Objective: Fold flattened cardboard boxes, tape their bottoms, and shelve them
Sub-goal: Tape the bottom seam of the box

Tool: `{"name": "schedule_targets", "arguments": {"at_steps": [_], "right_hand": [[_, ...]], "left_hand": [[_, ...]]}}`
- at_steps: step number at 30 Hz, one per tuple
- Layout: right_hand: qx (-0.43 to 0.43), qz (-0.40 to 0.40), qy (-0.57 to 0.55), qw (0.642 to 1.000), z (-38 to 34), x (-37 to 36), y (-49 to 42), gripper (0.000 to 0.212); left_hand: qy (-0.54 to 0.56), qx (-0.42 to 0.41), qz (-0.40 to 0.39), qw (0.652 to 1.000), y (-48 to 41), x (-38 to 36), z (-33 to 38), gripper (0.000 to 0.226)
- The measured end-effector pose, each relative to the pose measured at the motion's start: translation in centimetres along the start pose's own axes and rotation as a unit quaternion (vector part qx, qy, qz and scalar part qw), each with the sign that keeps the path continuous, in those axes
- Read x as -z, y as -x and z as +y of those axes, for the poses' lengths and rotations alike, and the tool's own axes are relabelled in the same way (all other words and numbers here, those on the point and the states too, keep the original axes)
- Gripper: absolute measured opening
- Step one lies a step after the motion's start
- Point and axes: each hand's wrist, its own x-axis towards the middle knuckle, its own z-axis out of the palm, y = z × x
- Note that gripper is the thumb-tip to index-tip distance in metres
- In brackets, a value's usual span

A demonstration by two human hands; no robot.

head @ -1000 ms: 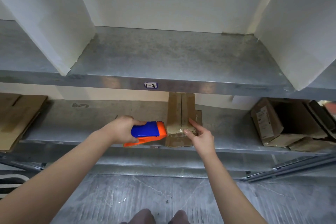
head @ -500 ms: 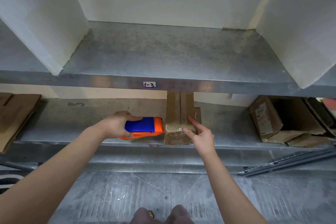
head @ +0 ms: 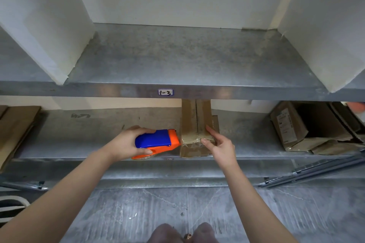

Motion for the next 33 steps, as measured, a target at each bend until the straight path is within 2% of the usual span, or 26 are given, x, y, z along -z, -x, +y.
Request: {"name": "schedule_targets", "arguments": {"at_steps": [5,7,12,19,23,26,28,33], "right_hand": [[0.003,0.001,0.003,1.000,0.1,-0.1,0.0,0.051],[0.001,-0.001,0.000,1.000,0.1,-0.1,0.0,0.051],[0.005,-0.006,-0.002,1.000,0.2,0.0,0.0,0.051],[0.017,0.000,0.001,1.000,0.2,-0.2,0.1,0.045],[0.039,-0.003,0.043,0.998,0.3,-0.2,0.4,0.044],[0.050,-0.012,0.086,0.995,0.3,0.0,0.8,0.046],[0.049,-0.022,0.102,0.993,0.2,0.1,0.9,0.045],[0.088,-0.032,0.122,0.988,0.0,0.2,1.4,0.051]], "left_hand": [[-0.005,0.033,0.050,0.998,-0.1,-1.5,0.8,0.071],[-0.040,0.058,0.067,0.995,-0.2,-2.4,0.4,0.072],[-0.056,0.090,0.050,0.993,0.0,-3.7,-2.1,0.065],[-0.100,0.047,-0.024,0.994,-2.0,-1.9,-3.9,0.061],[-0.139,0.027,-0.055,0.988,-1.7,-1.5,-4.2,0.064],[-0.213,0.006,-0.033,0.976,-1.4,-1.9,-3.7,0.083],[-0.203,-0.021,0.001,0.979,-1.1,-2.4,-2.2,0.089],[-0.093,-0.130,0.077,0.984,-0.5,-5.7,5.6,0.065]]}}
